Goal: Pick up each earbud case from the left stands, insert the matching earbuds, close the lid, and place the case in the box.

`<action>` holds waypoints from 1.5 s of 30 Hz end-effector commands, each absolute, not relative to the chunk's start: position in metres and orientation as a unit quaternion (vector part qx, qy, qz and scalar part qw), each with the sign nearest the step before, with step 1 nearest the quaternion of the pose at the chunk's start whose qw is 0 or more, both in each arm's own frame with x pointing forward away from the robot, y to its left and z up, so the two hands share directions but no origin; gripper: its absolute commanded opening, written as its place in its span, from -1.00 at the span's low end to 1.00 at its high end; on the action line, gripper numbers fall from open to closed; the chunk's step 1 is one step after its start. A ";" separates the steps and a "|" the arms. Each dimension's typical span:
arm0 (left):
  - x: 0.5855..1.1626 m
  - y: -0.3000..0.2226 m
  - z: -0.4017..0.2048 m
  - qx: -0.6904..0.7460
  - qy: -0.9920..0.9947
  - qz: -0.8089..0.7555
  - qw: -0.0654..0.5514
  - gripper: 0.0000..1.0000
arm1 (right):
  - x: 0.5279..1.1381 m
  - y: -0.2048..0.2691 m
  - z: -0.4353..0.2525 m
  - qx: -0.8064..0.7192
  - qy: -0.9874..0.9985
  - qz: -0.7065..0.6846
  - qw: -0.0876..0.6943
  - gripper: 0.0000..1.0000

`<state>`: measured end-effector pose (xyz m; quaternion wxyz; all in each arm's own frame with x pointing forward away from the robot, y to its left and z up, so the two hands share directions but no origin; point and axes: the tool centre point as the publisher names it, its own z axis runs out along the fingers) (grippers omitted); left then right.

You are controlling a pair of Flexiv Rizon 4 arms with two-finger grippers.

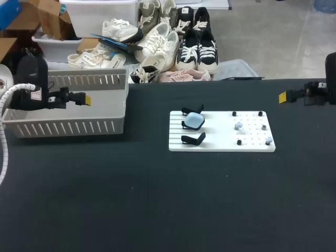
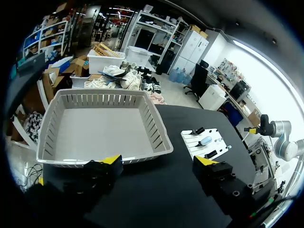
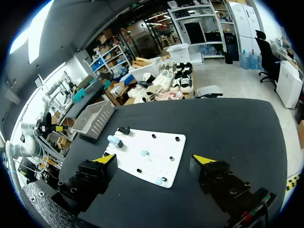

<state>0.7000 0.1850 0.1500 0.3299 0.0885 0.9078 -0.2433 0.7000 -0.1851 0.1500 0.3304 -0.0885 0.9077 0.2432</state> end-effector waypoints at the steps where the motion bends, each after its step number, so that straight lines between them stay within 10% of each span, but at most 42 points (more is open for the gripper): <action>1: 0.700 0.185 0.150 0.088 0.908 -0.243 0.330 1.00 | 0.700 -0.185 0.150 -0.088 0.908 0.243 0.330 1.00; 45: 0.749 -0.010 0.131 0.577 0.706 -0.220 0.346 1.00 | 0.700 -0.185 0.150 -0.088 0.908 0.243 0.330 1.00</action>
